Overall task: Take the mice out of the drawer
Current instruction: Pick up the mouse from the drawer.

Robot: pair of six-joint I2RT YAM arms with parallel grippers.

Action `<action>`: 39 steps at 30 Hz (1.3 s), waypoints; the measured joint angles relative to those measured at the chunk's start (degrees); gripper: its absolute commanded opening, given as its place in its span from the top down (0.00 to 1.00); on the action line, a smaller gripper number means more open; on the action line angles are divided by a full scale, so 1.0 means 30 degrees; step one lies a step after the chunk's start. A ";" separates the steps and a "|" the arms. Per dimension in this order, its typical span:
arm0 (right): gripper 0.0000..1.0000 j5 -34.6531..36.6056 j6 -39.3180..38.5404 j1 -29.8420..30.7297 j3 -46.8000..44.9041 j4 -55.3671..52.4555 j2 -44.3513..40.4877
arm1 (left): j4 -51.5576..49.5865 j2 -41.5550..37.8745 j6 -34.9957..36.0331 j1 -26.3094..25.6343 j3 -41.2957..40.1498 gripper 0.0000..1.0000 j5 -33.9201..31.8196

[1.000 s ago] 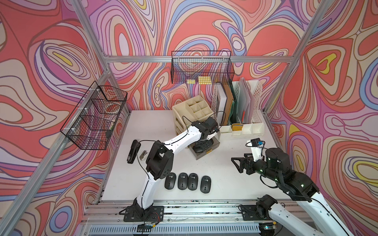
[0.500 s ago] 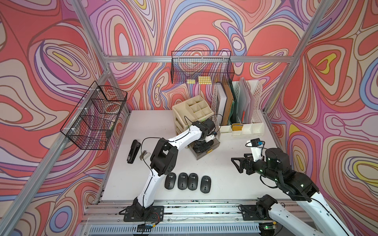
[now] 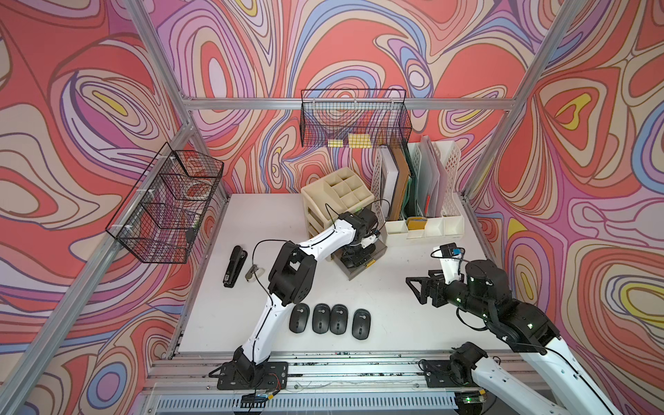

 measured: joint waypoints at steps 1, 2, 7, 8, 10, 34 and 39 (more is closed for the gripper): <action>0.06 0.0000 0.0000 0.0000 0.0000 0.0000 0.0000 | 0.0007 0.0022 -0.0182 0.0007 0.0000 0.31 0.0022; 0.06 0.0000 0.0000 0.0000 0.0000 0.0000 0.0000 | 0.0007 0.0022 -0.0386 0.0007 0.0000 0.32 0.0073; 0.06 0.0000 0.0007 0.0000 0.0000 0.0000 0.0000 | 0.0226 0.0007 -0.1362 0.0007 -0.0117 0.42 0.0430; 0.06 0.0000 0.0007 0.0000 0.0000 0.0000 0.0000 | 0.0291 -0.0022 -0.1464 0.0007 -0.0160 0.40 0.0452; 0.06 0.0000 0.0000 0.0000 0.0000 0.0000 0.0000 | 0.0372 -0.0044 -0.1647 0.0007 -0.0211 0.31 0.0495; 0.06 0.0015 0.0000 0.0000 0.0000 0.0000 -0.0058 | 0.1195 -0.0590 -0.2229 -0.0189 -0.1086 0.48 -0.0015; 0.06 0.0015 0.0007 0.0000 0.0000 0.0000 -0.0146 | 0.1945 -0.2200 -0.2514 -0.0627 -0.2550 0.48 -0.1064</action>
